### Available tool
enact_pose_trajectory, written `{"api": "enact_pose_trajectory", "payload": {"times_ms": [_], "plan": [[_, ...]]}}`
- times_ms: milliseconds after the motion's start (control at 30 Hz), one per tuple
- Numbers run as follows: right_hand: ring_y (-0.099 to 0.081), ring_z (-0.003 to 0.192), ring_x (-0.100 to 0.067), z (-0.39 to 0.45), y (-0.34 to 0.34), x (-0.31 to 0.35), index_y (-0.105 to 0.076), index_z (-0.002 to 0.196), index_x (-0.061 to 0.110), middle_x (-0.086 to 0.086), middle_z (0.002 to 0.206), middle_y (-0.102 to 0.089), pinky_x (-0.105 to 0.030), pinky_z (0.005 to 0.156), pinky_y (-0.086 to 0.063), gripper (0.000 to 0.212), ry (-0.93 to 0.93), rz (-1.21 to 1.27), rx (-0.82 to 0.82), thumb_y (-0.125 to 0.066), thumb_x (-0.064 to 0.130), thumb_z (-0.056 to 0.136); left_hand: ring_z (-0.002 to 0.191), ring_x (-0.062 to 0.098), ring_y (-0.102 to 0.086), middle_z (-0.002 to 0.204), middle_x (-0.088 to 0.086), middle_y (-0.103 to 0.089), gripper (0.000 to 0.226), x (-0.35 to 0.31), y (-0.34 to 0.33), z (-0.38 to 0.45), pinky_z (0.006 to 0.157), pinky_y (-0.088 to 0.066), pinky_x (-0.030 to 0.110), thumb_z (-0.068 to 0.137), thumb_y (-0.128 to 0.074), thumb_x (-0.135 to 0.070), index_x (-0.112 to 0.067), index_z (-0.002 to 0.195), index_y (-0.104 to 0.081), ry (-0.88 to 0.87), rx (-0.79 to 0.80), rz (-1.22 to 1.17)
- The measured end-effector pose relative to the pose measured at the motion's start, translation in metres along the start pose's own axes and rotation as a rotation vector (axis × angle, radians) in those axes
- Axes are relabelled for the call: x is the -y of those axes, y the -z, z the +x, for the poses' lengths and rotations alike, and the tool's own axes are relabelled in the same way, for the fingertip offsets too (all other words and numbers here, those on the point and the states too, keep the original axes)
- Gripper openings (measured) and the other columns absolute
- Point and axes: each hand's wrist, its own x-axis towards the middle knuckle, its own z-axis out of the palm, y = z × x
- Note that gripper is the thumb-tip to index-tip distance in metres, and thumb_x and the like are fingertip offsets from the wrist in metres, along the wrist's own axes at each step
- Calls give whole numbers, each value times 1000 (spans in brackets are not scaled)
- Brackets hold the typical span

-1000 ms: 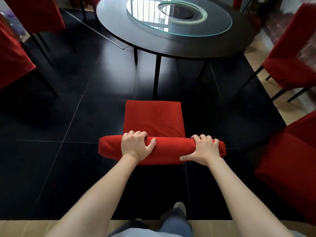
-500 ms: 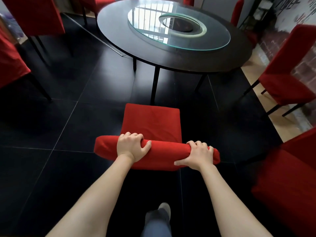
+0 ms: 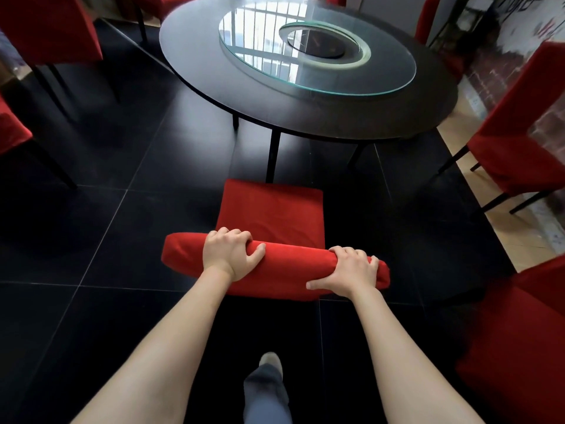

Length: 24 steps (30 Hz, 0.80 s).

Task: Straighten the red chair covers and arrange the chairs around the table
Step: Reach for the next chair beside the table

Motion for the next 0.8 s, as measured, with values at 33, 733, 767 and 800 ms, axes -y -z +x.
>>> {"api": "enact_pose_trajectory", "payload": {"times_ms": [33,733,767,800], "plan": [[-42,127,-21,7,2,0,-44,132,36,8,131,-52,-52,109,-21,113,-3,-2,4,-52,95,36,84,20,-59,88,-6,-69,65,0,-1,7,76,-37,34,78,-21,-67,-26,91,-70,-2,5,3],[-38,129,-22,143,44,1,-40,134,40,8,134,-48,-52,109,-19,115,-44,4,28,-54,94,34,86,22,-58,90,-5,-69,74,-2,-17,153,79,-38,34,73,-13,-68,-25,91,-70,12,26,-11],[-38,129,-22,148,46,1,-40,134,40,8,134,-48,-53,109,-19,115,-42,5,31,-54,94,34,86,22,-58,90,-5,-69,74,-3,-17,158,79,-38,34,73,-13,-68,-24,91,-70,14,29,-10],[-38,129,-22,153,48,1,-40,134,40,8,135,-48,-53,109,-19,115,-40,5,35,-54,94,34,86,22,-58,91,-5,-69,75,-3,-17,162,79,-38,34,73,-13,-68,-24,91,-70,16,34,-9]]}}
